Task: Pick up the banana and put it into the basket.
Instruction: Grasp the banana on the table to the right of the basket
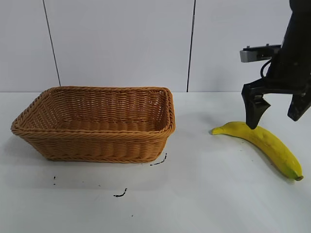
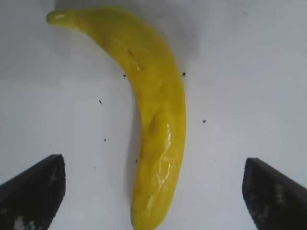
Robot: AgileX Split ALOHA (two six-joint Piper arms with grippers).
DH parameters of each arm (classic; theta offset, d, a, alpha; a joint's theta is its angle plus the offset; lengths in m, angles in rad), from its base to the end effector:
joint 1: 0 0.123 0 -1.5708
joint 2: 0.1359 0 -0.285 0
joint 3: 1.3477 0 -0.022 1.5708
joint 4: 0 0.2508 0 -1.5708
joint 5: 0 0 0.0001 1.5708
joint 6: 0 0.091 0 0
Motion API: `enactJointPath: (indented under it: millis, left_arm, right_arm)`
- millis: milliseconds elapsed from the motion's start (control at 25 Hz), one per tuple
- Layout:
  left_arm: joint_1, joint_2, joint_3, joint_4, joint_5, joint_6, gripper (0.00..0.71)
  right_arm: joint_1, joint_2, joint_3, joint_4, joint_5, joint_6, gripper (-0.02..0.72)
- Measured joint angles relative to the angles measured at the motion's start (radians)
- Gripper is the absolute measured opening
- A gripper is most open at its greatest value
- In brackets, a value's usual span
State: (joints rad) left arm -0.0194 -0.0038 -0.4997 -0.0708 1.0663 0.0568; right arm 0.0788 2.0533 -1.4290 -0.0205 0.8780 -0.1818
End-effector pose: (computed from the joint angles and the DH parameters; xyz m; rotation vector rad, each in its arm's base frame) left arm -0.0058 -0.0055 0.2769 0.0815 2.0433 -0.0614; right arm 0.4048 0.0305 0.1559 -0.4056 2.9591 -0.0371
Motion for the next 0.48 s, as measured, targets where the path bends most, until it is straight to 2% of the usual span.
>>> enactJointPath:
  millis: [200, 480]
  left_arm:
    - [0.0, 0.0, 0.0, 0.0, 0.0, 0.0, 0.693]
    - [0.0, 0.0, 0.0, 0.0, 0.0, 0.0, 0.693]
  right_arm:
    - [0.0, 0.076, 0.0, 0.009, -0.076, 0.015, 0.69]
    - [0.0, 0.114, 0.0, 0.012, -0.104, 0.035, 0.69]
